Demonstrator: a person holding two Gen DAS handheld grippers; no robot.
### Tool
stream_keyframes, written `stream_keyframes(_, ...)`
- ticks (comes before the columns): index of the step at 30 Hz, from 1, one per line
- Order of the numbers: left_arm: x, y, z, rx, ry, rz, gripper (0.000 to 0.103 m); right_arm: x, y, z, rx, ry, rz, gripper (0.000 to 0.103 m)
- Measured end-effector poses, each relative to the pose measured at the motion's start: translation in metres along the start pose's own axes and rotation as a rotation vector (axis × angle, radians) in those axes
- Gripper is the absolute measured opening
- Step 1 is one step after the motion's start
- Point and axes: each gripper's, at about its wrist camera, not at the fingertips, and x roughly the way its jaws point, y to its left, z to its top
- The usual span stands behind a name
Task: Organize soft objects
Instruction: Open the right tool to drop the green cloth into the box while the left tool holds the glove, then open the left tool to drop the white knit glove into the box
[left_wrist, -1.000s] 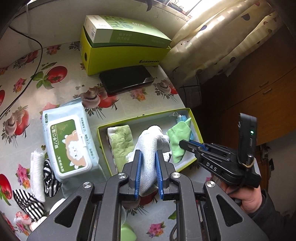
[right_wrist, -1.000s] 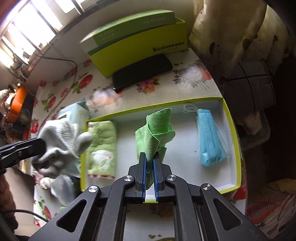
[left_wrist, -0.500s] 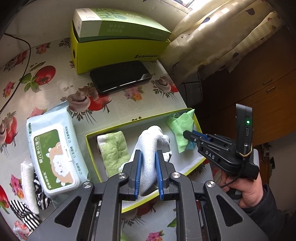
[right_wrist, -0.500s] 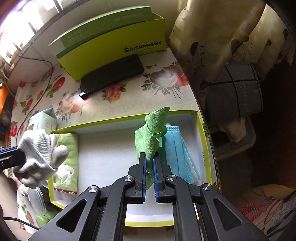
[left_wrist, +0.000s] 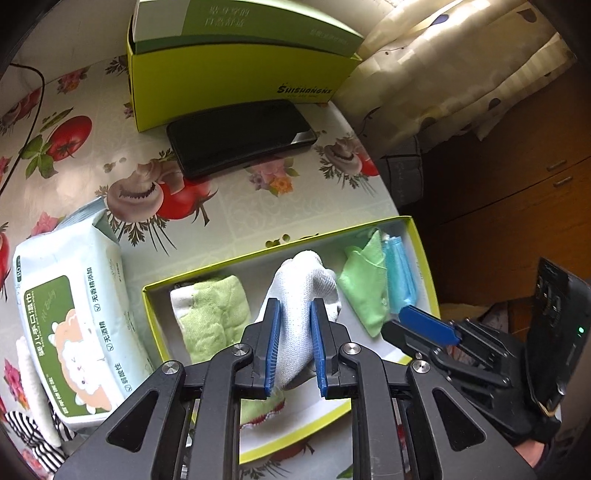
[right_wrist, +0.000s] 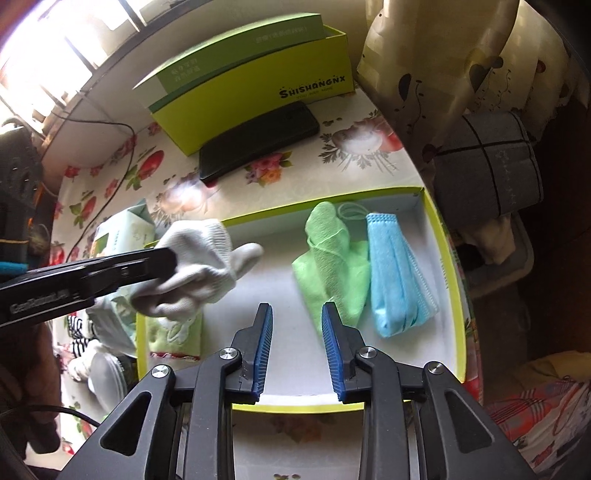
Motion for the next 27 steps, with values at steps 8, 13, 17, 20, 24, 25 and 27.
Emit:
stream_keyframes(8,0.0,0.006,0.0,-0.014,0.026,0.002,0.02,0.006,0.014,-0.005,-0.014,0.025,0.034,0.026)
stream_keyframes(13,-0.012,0.006,-0.001,0.014,0.002,0.031,0.023,0.006,0.023,-0.006,-0.025,0.028,0.049,0.026)
stream_keyframes(17,-0.02,0.009,-0.005,0.014,-0.002,0.038,0.024,0.0,0.029,-0.009,-0.032,0.026,0.06,0.026)
stream_keyframes(20,-0.029,0.008,-0.011,0.025,-0.01,0.047,0.024,-0.005,0.032,-0.011,-0.038,0.024,0.063,0.026)
stream_keyframes(24,-0.042,0.006,-0.021,0.044,-0.024,0.054,0.024,-0.011,0.037,-0.015,-0.036,0.024,0.071,0.028)
stream_keyframes(25,-0.046,0.005,-0.025,0.049,-0.028,0.057,0.024,-0.013,0.038,-0.017,-0.035,0.023,0.072,0.03)
stream_keyframes(27,-0.052,0.005,-0.031,0.053,-0.032,0.063,0.024,-0.017,0.042,-0.02,-0.035,0.021,0.076,0.034)
